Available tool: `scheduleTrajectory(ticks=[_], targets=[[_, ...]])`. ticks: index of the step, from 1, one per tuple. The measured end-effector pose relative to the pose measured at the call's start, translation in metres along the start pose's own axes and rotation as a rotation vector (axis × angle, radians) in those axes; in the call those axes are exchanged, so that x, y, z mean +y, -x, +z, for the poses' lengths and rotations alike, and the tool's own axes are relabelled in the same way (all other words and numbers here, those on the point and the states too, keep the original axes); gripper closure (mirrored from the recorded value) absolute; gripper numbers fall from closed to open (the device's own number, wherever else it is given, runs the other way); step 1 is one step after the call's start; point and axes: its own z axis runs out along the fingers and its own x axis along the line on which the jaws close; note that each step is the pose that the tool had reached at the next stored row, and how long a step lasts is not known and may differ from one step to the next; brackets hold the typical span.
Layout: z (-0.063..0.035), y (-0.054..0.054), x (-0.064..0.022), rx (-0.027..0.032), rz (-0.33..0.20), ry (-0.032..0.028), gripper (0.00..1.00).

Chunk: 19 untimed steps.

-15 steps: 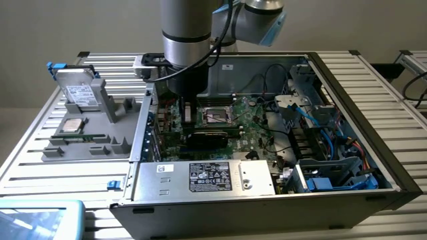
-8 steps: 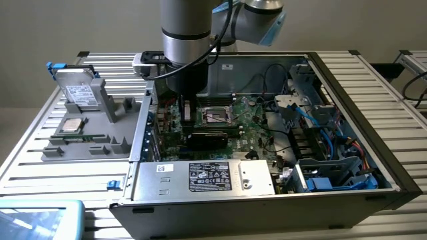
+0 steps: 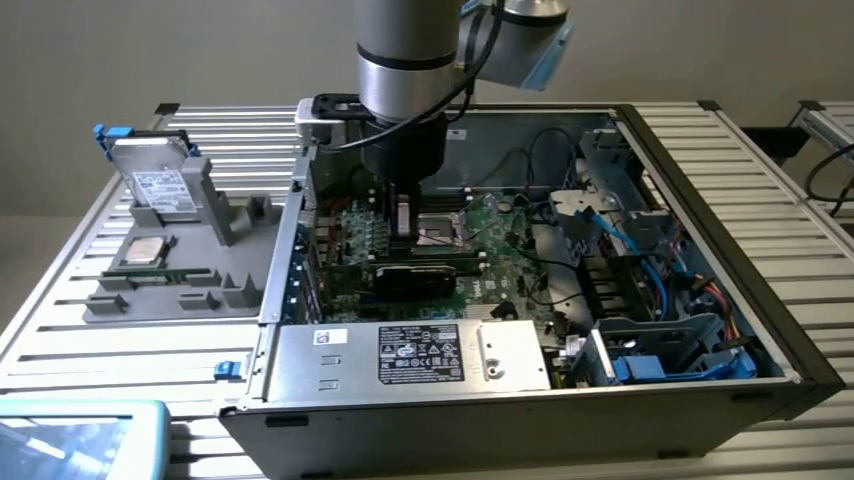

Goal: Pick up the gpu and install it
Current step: 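Press down on the gpu until it lock into place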

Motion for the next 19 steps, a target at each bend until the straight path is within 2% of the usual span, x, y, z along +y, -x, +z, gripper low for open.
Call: scheduleTrajectory(ticks=[8,10,11,14,17,19], targets=[[0.0144,0.0,-0.0026,0.0002,0.0,0.0001,0.88],[0.0153,0.0,-0.0026,0.0005,0.0,0.0016,0.88],[0.0138,0.0,-0.0025,-0.0008,0.0,0.0012,0.88],[0.0,-0.001,-0.0018,-0.0003,0.0,0.0019,0.88],[-0.0122,-0.001,-0.0009,-0.0003,0.0,0.005,0.88],[-0.0135,-0.001,-0.0007,-0.0004,0.0,0.0071,0.88]])
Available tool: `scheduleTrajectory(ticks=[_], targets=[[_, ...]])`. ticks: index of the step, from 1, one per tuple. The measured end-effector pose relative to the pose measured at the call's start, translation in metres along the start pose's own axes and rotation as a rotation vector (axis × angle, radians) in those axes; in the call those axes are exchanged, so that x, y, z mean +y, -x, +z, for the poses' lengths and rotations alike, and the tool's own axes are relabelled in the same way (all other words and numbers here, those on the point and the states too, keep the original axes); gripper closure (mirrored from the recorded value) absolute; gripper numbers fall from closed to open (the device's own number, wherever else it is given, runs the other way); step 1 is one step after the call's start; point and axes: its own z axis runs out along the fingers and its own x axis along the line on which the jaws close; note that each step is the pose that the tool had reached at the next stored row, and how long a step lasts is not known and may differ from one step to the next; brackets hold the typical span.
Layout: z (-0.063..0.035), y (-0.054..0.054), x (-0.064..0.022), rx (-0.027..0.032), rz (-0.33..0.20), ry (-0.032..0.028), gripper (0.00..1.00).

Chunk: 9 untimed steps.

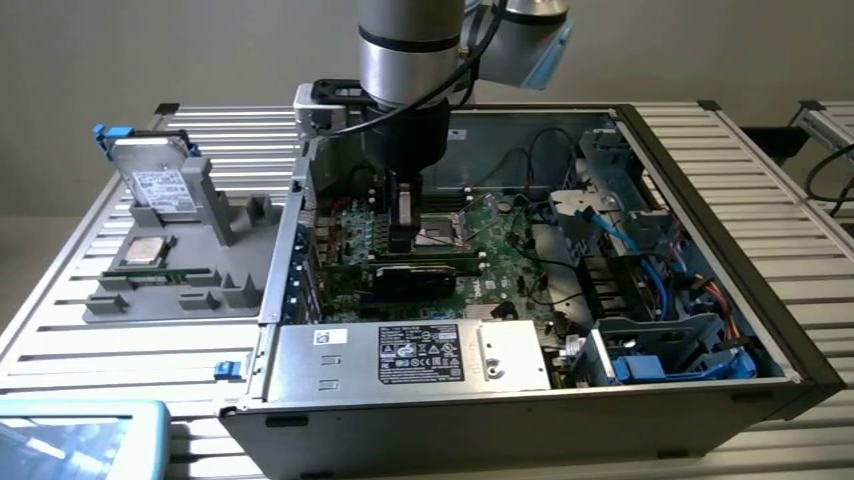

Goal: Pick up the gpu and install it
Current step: 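Press down on the gpu until it lock into place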

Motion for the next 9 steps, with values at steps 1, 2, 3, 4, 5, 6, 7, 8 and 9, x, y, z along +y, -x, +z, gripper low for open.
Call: scheduleTrajectory(ticks=[1,2,3,4,5,6,7,8,9], targets=[[0.0,0.0,0.0,0.0,0.0,0.0,0.88],[0.0,0.0,0.0,0.0001,0.0,0.0001,0.88],[0.0,0.0,0.0,0.0,0.0,0.0,0.88],[-0.0001,0.0,0.0,0.0001,0.0,0.0001,0.88],[0.0,0.0,0.0,0.0001,0.0,0.0001,0.88],[-0.0001,0.0,0.0,0.0002,0.0,0.0001,0.88],[0.0,0.0,0.0,0.0001,0.0,0.0001,0.88],[-0.0001,0.0,0.0,0.0001,0.0,0.0001,0.88],[-0.0001,0.0,0.0,0.0001,0.0,0.0001,0.88]])
